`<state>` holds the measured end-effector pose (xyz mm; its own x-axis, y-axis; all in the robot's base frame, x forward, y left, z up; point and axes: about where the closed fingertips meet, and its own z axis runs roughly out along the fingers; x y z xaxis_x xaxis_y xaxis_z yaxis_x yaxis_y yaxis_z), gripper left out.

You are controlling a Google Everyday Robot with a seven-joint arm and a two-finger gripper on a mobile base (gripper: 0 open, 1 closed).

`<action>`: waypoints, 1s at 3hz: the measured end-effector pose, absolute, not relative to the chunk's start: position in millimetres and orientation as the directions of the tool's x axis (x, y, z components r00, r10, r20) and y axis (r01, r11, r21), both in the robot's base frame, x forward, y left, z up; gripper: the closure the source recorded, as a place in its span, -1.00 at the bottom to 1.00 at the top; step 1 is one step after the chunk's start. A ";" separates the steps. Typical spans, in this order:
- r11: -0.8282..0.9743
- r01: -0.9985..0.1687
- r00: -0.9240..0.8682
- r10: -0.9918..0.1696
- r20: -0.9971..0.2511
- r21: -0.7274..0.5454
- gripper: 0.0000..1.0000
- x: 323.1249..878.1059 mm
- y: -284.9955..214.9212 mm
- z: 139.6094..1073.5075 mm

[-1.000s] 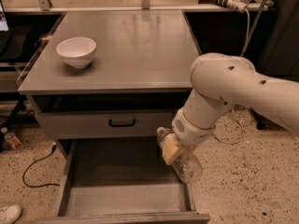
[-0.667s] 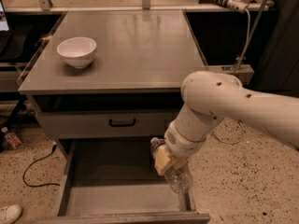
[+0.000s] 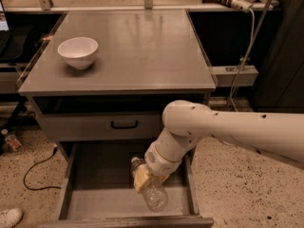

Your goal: Place water bottle into middle drawer

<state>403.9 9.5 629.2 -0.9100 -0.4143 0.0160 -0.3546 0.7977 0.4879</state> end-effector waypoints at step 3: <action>0.791 -0.284 -0.935 -0.353 0.025 0.542 1.00 416.8 37.2 558.6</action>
Offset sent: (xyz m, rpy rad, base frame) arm 0.0017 0.0221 -0.0589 0.0302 0.0363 -0.0403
